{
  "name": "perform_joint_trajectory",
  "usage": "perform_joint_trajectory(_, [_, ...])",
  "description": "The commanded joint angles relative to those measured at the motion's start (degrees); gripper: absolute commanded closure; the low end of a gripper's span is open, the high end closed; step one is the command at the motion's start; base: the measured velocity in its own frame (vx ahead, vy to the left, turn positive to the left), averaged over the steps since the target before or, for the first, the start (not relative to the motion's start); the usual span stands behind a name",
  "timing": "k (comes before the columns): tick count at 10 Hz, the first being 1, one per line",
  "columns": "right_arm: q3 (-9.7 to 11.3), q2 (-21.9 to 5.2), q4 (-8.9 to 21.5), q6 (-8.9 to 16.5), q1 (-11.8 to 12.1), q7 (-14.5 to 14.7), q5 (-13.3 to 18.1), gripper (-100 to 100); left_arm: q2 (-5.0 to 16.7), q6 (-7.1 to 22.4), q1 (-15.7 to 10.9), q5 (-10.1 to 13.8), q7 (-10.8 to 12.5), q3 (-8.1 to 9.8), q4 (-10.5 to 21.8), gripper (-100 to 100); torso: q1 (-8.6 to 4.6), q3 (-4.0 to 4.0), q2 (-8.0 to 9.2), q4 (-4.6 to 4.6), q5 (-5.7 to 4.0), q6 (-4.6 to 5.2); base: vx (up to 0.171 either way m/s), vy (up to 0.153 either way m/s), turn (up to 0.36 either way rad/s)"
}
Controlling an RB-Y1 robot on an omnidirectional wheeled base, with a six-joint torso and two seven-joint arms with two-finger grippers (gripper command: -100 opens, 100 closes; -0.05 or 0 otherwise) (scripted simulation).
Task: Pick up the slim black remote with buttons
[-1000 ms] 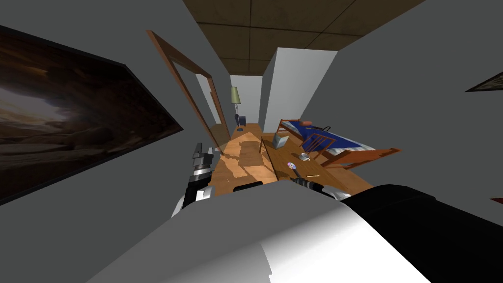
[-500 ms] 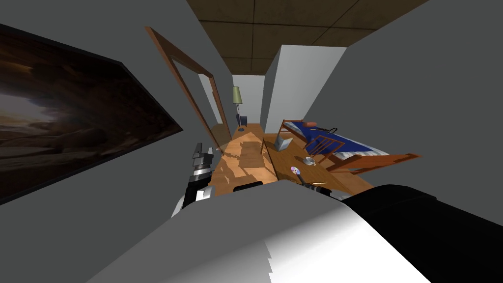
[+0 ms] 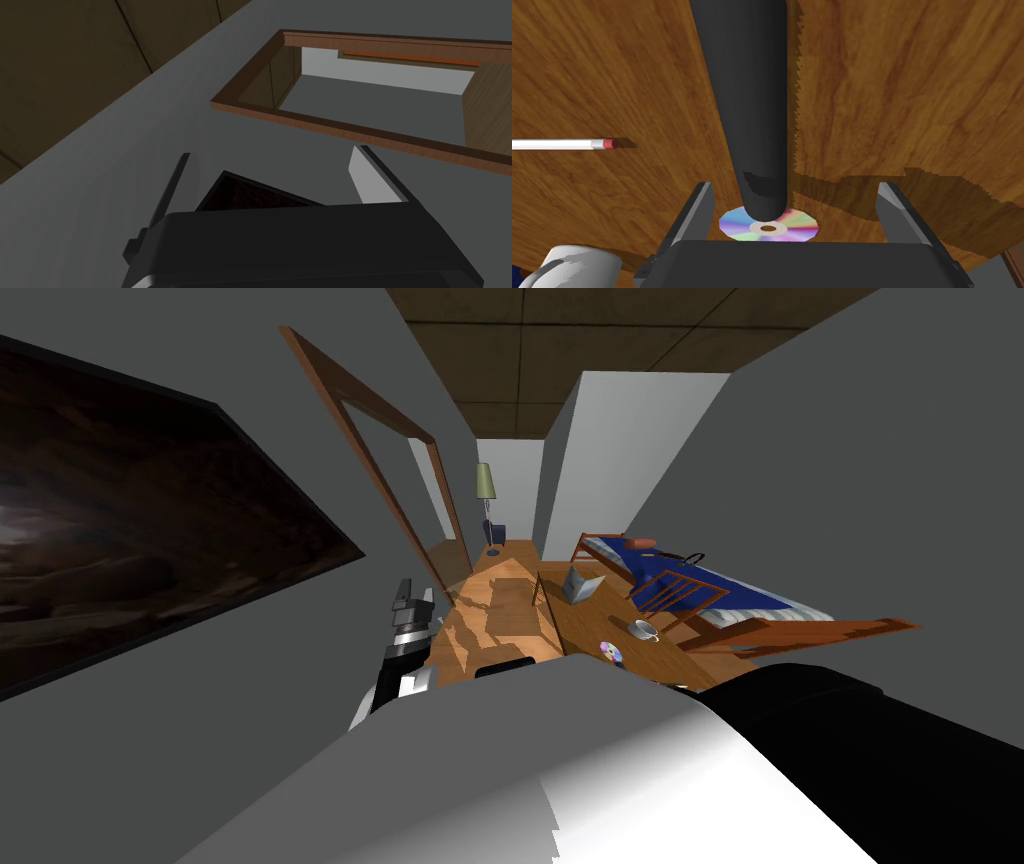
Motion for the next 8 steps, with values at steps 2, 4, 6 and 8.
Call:
perform_joint_trajectory(2, [-0.11,0.90,3.68,-1.41,-0.83,1.18,0.24,-100,0.00,0.00,0.00,0.00,0.00,0.00,0.00,0,0.02,0.05,0.10,0.02,-0.02,0.01,0.050,-0.032,0.008])
perform_joint_trajectory(4, [0.95,1.45,6.67,-2.18,-0.70,0.99,1.33,-100,0.00,0.00,-0.01,0.00,0.00,0.00,0.00,0,0.12,0.13,0.23,0.05,0.01,0.01,0.074,-0.025,0.042])
perform_joint_trajectory(6, [0.95,1.45,6.67,-2.18,-0.70,0.99,1.33,-100,0.00,0.00,0.00,0.00,0.00,0.00,0.00,0,0.09,0.08,0.14,0.03,0.00,0.00,0.047,-0.021,0.006])
perform_joint_trajectory(8, [1.87,2.17,9.21,-2.88,-0.54,0.80,2.28,-100,0.00,0.00,-0.01,0.00,0.00,0.00,0.00,0,0.12,0.16,0.28,0.06,0.01,0.01,0.051,-0.026,0.030])
